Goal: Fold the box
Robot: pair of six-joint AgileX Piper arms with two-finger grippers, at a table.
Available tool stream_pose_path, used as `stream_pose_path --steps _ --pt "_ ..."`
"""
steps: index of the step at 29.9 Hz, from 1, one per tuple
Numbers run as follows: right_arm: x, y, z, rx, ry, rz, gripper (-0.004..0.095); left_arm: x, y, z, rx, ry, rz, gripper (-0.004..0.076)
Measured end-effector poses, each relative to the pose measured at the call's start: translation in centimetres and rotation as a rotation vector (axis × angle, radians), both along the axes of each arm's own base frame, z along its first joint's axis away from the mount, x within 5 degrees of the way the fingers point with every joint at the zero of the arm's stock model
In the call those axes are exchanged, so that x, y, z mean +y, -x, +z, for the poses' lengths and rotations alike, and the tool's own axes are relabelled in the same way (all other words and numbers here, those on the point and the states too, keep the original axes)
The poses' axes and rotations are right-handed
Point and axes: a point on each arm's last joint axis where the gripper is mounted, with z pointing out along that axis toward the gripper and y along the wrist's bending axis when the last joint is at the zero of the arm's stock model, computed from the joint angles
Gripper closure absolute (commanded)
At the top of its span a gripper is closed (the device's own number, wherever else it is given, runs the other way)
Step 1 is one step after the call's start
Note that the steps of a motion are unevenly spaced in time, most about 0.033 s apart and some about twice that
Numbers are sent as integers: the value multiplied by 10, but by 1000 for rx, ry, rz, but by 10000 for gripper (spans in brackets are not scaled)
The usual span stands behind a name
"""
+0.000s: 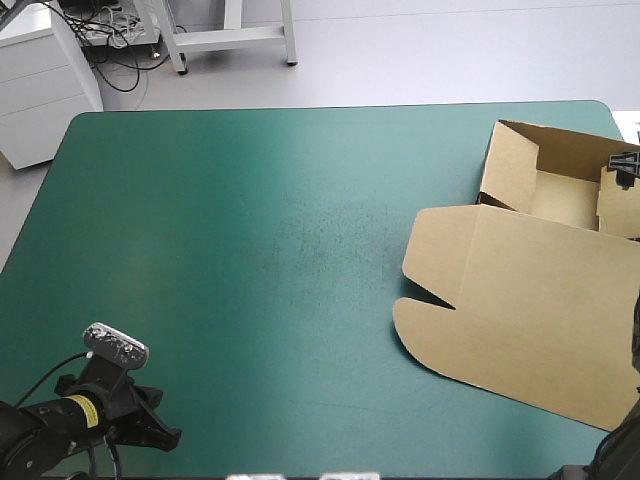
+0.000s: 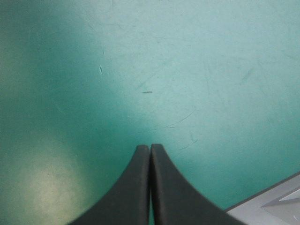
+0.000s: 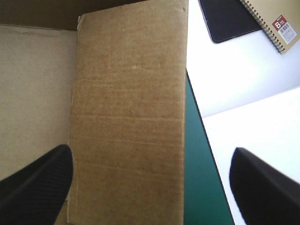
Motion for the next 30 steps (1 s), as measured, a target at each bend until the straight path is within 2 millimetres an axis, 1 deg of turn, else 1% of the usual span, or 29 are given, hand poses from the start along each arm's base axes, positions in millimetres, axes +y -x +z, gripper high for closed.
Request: stream_pose_path --steps 5,7,9,11,15,17,18,21,27,29,30 --pt "1 1 4 -12 -6 3 76 0 0 0 3 -1 0 756" --pt "4 4 8 -21 -14 16 127 0 0 0 4 -1 0 756" --pt "8 7 16 -38 -25 33 218 0 0 0 2 -2 0 756" --pt "11 12 25 -56 -30 49 375 0 0 0 2 -3 0 756" --pt "17 22 40 -76 -41 51 780 0 0 0 1 -4 0 756" --pt "21 27 46 -86 -65 58 931 0 0 0 1 -4 0 756" --pt "24 29 49 -92 -81 72 915 0 0 0 1 -4 0 756" --pt "35 33 56 -110 -149 134 914 0 0 0 4 -6 0 756" --pt "49 36 61 -128 -228 193 914 2 2 -2 29 -19 -1 756" --pt "57 37 61 -123 -229 216 914 2 3 -2 37 -23 -1 756" --pt "65 37 61 -118 -231 237 914 2 3 -2 39 -24 -1 756"
